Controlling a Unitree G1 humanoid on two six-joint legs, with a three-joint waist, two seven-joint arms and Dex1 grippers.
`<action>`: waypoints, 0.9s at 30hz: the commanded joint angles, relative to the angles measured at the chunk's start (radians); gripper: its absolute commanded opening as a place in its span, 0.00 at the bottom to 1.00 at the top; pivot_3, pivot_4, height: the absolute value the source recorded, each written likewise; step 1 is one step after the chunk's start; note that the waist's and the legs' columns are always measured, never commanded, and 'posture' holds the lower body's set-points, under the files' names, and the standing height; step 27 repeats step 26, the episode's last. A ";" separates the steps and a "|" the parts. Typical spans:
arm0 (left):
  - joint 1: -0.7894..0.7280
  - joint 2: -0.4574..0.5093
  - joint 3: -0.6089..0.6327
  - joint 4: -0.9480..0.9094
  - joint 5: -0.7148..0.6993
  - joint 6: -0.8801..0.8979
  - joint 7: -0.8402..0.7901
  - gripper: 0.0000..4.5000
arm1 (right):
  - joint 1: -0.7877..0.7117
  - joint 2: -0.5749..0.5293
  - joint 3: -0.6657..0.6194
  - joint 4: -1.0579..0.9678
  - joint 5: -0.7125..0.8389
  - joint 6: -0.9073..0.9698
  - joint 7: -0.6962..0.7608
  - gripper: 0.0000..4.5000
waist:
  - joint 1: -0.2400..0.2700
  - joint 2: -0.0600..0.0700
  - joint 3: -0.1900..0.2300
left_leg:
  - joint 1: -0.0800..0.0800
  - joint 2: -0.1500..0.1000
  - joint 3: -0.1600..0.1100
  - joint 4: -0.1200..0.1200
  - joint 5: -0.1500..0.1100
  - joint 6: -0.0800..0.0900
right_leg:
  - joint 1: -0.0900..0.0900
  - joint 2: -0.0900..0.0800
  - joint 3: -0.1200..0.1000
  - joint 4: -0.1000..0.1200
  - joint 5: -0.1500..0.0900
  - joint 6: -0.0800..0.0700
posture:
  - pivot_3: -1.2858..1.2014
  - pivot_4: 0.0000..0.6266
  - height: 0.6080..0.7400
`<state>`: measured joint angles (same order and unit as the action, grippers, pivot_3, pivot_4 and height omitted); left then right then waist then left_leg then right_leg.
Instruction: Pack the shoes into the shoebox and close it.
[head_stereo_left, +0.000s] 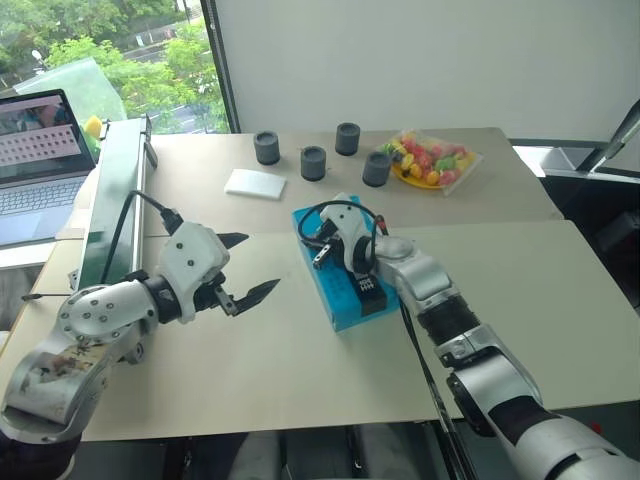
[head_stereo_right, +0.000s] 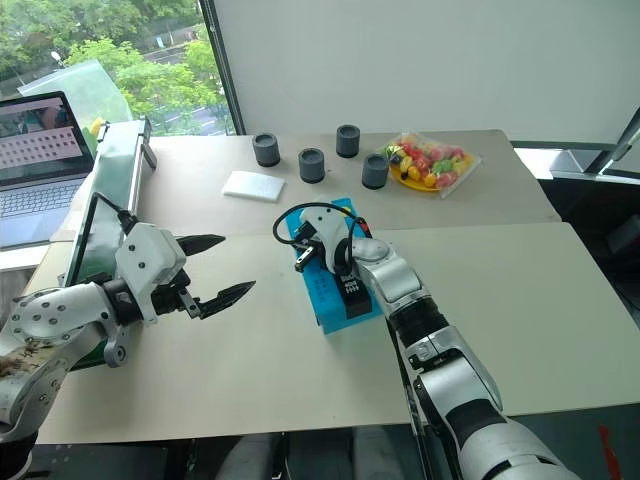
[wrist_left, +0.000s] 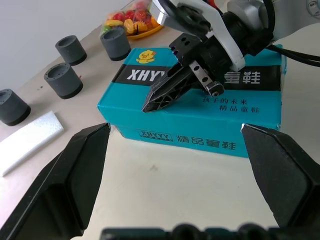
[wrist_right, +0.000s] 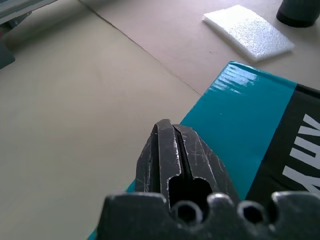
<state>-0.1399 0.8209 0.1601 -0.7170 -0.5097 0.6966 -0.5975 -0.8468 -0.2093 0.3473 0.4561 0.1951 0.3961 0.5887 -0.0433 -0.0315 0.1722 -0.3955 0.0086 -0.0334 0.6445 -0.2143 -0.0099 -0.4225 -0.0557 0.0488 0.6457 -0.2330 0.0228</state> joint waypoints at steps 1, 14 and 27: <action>0.021 -0.015 0.044 -0.057 -0.003 0.009 0.036 1.00 | 0.054 0.001 0.049 0.042 -0.071 0.016 0.052 0.01 | 0.000 0.000 -0.001 | 0.001 0.000 0.000 0.000 0.000 0.000 | 0.001 0.000 0.000 0.000 0.000 0.000 | 0.52 0.24 0.91; 0.044 -0.279 0.152 -0.072 -0.043 0.108 0.335 1.00 | -0.055 0.096 -0.376 -0.083 0.168 0.092 -0.075 0.01 | -0.001 -0.003 -0.003 | 0.003 0.002 0.001 0.000 0.000 0.000 | 0.001 0.001 0.001 0.002 0.001 -0.001 | 0.52 0.24 0.91; 0.010 -0.492 0.132 -0.060 0.048 0.152 0.612 1.00 | -0.109 -0.003 -0.552 -0.137 0.224 0.147 -0.235 0.01 | 0.004 -0.003 -0.003 | -0.003 -0.001 -0.002 0.001 0.000 -0.001 | -0.002 -0.001 -0.002 0.000 0.002 -0.001 | 0.52 0.24 0.91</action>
